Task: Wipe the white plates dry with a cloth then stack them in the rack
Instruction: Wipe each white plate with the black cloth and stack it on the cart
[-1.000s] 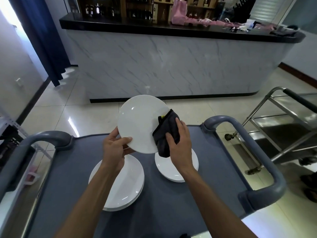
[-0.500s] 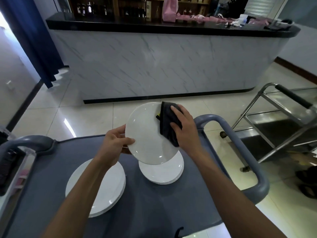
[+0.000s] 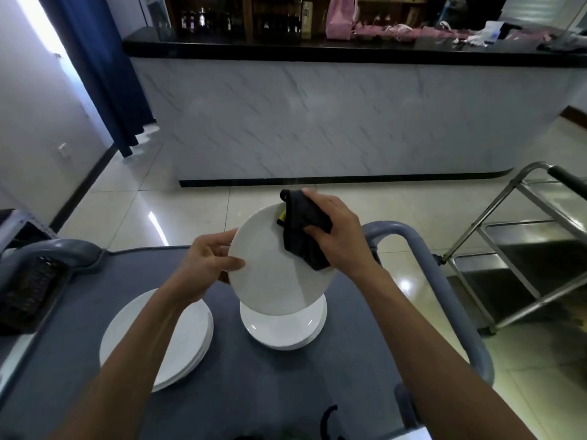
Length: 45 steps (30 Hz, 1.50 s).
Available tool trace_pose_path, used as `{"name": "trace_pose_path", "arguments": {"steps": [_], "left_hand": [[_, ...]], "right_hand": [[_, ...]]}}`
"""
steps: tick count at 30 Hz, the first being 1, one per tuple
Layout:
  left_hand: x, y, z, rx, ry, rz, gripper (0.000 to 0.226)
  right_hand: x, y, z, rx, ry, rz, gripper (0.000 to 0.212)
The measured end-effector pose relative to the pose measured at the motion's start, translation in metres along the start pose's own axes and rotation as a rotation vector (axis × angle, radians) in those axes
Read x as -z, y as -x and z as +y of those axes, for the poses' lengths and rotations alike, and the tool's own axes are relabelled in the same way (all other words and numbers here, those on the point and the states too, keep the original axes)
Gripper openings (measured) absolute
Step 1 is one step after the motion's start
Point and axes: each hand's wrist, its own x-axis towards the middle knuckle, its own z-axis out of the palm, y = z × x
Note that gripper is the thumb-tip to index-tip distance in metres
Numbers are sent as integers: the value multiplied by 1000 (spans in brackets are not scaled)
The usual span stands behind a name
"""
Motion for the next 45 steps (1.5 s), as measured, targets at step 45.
{"name": "trace_pose_path", "arguments": {"steps": [45], "left_hand": [[-78,46,-55,741,650,113,44]], "right_hand": [[19,92,21,604,33,255,44]]}}
